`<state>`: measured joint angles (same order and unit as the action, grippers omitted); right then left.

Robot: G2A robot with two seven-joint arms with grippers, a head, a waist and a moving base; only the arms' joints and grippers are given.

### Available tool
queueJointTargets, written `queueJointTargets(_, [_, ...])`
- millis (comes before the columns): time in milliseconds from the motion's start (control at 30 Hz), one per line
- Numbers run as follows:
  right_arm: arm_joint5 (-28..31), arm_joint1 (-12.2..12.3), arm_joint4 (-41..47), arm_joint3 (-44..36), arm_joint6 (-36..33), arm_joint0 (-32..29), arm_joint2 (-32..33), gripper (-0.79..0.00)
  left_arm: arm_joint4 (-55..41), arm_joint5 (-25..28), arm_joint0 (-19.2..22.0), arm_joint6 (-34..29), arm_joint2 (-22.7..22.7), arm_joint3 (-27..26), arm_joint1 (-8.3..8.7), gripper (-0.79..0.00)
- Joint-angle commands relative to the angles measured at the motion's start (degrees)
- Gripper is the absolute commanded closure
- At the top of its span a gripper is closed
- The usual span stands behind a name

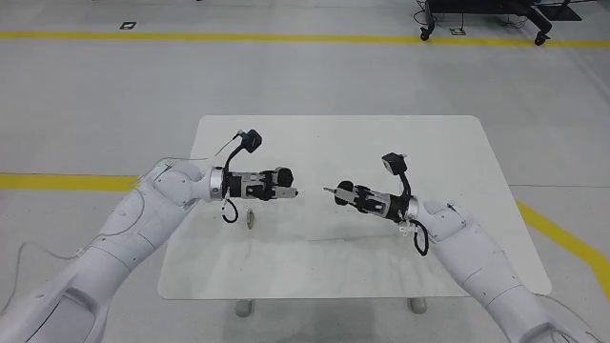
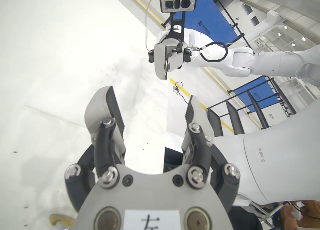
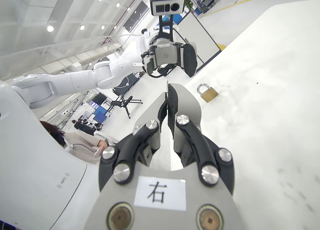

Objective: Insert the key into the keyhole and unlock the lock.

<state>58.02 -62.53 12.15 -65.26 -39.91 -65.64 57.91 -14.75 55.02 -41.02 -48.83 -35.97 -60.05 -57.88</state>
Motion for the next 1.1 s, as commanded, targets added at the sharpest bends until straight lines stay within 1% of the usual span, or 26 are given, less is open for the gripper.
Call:
queueJointTargets(0, [0.0, 0.9, -0.7, -2.7, 1.2, -2.6, 3.9, 0.000, 5.2, -0.8, -1.4, 2.4, -3.3, -1.7, 1.53, -0.785])
queueJointTargets(67, [0.0, 1.6, -1.2, -5.2, 1.8, -5.2, 7.0, 0.000, 10.6, -3.1, -3.9, 4.3, -6.4, -5.5, 3.20, -0.785])
queueJointTargets(133, [0.0, 2.1, -1.4, -6.8, 2.0, -6.9, 9.2, 0.000, 16.2, -6.5, -6.9, 5.8, -9.5, -9.9, 4.87, -0.785])
queueJointTargets(167, [0.0, 2.4, -1.2, -7.7, 2.0, -8.1, 10.5, 0.000, 21.6, -10.6, -9.9, 6.5, -12.3, -14.2, 6.34, -0.785])
queueJointTargets(200, [0.0, 2.5, -0.9, -8.0, 1.9, -8.7, 11.2, 0.000, 25.8, -14.4, -12.6, 7.2, -14.5, -18.1, 7.44, -0.785])
queueJointTargets(300, [0.0, 2.5, 1.0, -7.4, 1.2, -9.1, 12.0, 0.000, 36.5, -27.5, -21.9, 7.8, -20.3, -30.5, 10.26, -0.785])
queueJointTargets(400, [0.0, 2.4, 2.5, -6.6, 0.1, -8.6, 12.1, 0.000, 45.2, -39.4, -29.9, 5.7, -23.6, -40.6, 11.95, -0.785])
queueJointTargets(433, [0.0, 2.3, 2.8, -6.4, -0.2, -8.5, 12.2, 0.000, 46.6, -41.9, -32.0, 5.2, -24.1, -43.2, 12.26, -0.785])
queueJointTargets(500, [0.0, 2.2, 3.6, -6.2, -0.3, -8.4, 12.7, 0.000, 49.0, -45.6, -35.3, 4.6, -25.2, -46.5, 12.73, -0.785])
queueJointTargets(600, [0.0, 2.2, 4.4, -6.1, -0.7, -8.6, 13.3, 0.000, 51.8, -49.6, -38.2, 2.9, -25.6, -48.5, 13.01, -0.785])
queueJointTargets(667, [0.0, 2.2, 4.4, -6.1, -0.7, -8.6, 13.3, 0.000, 52.7, -51.3, -38.6, 1.4, -25.2, -48.3, 12.93, -0.785])
queueJointTargets(733, [0.0, 2.2, 4.4, -6.1, -0.7, -8.6, 13.3, 0.000, 53.4, -53.0, -38.2, 1.5, -24.8, -47.4, 12.66, -0.785])
queueJointTargets(800, [0.0, 2.2, 4.4, -6.1, -0.7, -8.6, 13.3, 0.000, 54.2, -54.3, -37.3, 2.2, -24.0, -46.2, 12.24, -0.733])
queueJointTargets(867, [0.0, 2.2, 4.4, -6.1, -0.7, -8.6, 13.3, 0.000, 54.2, -55.0, -36.0, 2.9, -23.2, -44.6, 11.75, -0.708])
queueJointTargets(1000, [0.0, 2.2, 4.4, -6.1, -0.7, -8.6, 13.3, 0.000, 55.0, -56.4, -33.2, 3.3, -21.4, -41.4, 10.75, -0.600])
queueJointTargets(1033, [0.0, 2.2, 4.4, -6.1, -0.7, -8.6, 13.3, 0.000, 55.8, -56.9, -32.4, 2.8, -20.9, -40.9, 10.52, -0.533])
queueJointTargets(1067, [0.0, 2.2, 4.4, -6.1, -0.7, -8.6, 13.3, 0.000, 56.2, -57.3, -31.8, 2.5, -20.3, -40.6, 10.26, -0.502])
